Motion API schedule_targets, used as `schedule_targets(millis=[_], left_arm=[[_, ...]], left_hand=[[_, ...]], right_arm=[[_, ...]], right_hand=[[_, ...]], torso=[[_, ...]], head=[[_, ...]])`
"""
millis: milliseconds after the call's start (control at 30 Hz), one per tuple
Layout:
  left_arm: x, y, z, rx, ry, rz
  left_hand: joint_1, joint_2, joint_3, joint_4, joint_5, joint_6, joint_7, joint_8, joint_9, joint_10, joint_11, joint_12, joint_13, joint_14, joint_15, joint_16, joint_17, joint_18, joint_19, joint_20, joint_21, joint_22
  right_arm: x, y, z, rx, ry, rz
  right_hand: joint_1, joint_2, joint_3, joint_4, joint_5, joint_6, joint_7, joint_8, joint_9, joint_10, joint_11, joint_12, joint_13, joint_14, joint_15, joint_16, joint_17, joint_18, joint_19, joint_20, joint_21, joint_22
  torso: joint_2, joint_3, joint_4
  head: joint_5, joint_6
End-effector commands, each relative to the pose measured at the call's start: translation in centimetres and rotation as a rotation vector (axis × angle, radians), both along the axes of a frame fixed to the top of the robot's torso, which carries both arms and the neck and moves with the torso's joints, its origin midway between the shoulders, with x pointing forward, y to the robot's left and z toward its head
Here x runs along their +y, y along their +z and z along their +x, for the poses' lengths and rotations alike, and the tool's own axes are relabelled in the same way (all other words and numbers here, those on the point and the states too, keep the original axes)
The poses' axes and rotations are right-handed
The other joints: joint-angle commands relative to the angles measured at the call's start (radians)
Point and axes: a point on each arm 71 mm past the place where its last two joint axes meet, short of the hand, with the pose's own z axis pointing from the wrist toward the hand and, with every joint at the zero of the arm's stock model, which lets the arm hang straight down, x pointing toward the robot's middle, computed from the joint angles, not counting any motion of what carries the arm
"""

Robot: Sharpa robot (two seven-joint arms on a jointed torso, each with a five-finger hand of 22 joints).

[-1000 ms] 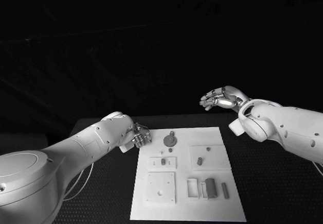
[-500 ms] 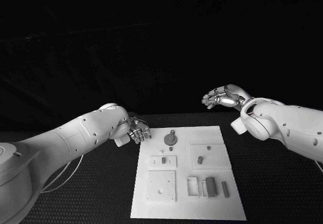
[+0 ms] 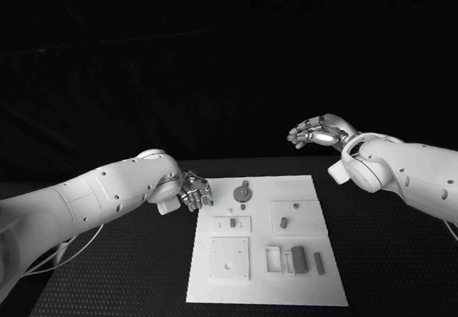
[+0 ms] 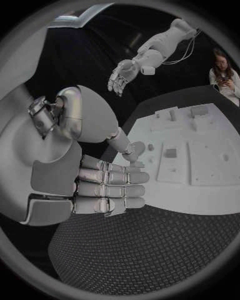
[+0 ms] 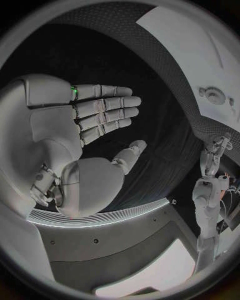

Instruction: Assemble the parts on the task board

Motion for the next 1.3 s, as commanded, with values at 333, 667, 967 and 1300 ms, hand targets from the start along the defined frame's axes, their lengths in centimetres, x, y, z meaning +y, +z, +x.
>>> schedule_targets(millis=[333, 667, 967, 1300], left_arm=[[-1.5, -1.4, -2.2, 0.001, -0.01, 0.078], [-2.4, -2.1, -2.5, -0.003, -0.033, 0.077], [-3.2, -2.9, -2.7, -0.003, -0.06, 0.093], [-3.3, -3.2, -2.8, -0.007, -0.072, 0.095]], left_hand=[[-0.009, 0.009, 0.003, -0.007, -0.014, 0.039, -0.028, 0.001, 0.015, 0.024, -0.015, 0.003, -0.001, -0.009, 0.002, 0.0, -0.005, -0.015, -0.01, 0.001, -0.003, 0.01], [-0.009, 0.009, 0.004, -0.007, -0.015, 0.039, -0.028, 0.0, 0.015, 0.025, -0.015, 0.003, -0.001, -0.011, 0.002, 0.0, -0.005, -0.015, -0.011, 0.001, -0.004, 0.011], [-0.008, 0.009, 0.005, -0.007, -0.014, 0.039, -0.028, 0.0, 0.016, 0.025, -0.015, 0.002, -0.001, -0.011, 0.003, -0.001, -0.006, -0.015, -0.011, 0.001, -0.004, 0.012], [-0.008, 0.009, 0.006, -0.007, -0.015, 0.038, -0.027, -0.001, 0.016, 0.025, -0.015, 0.002, -0.001, -0.012, 0.003, -0.001, -0.007, -0.015, -0.012, 0.001, -0.004, 0.013]], right_arm=[[-0.2, -0.2, 0.0, 0.006, 0.007, 0.002], [-0.2, -0.2, -0.1, 0.007, 0.008, 0.002], [-0.2, -0.3, -0.1, 0.009, 0.009, 0.002], [-0.1, -0.3, -0.1, 0.01, 0.01, 0.003]], right_hand=[[0.006, -0.005, -0.002, 0.003, 0.002, -0.005, 0.017, 0.003, -0.002, 0.005, 0.003, -0.006, -0.002, -0.005, 0.0, -0.007, 0.002, -0.01, -0.005, 0.0, -0.005, 0.002], [0.006, -0.004, -0.002, 0.004, 0.002, -0.005, 0.017, 0.003, -0.002, 0.005, 0.003, -0.006, -0.002, -0.005, 0.0, -0.008, 0.003, -0.01, -0.005, 0.0, -0.006, 0.002], [0.006, -0.004, -0.002, 0.004, 0.002, -0.005, 0.017, 0.003, -0.003, 0.006, 0.003, -0.007, -0.003, -0.005, 0.0, -0.009, 0.003, -0.01, -0.005, 0.0, -0.006, 0.003], [0.006, -0.004, -0.002, 0.004, 0.002, -0.005, 0.017, 0.003, -0.003, 0.006, 0.003, -0.007, -0.003, -0.005, 0.0, -0.009, 0.004, -0.01, -0.005, 0.0, -0.007, 0.004]], torso=[[-0.001, -0.0002, 0.001], [0.0, 0.0007, 0.0003], [0.0, 0.0002, -0.0003], [0.0, 0.0002, 0.0008]], head=[[-0.003, -0.013], [-0.007, -0.021], [-0.013, -0.025], [-0.02, -0.032]])
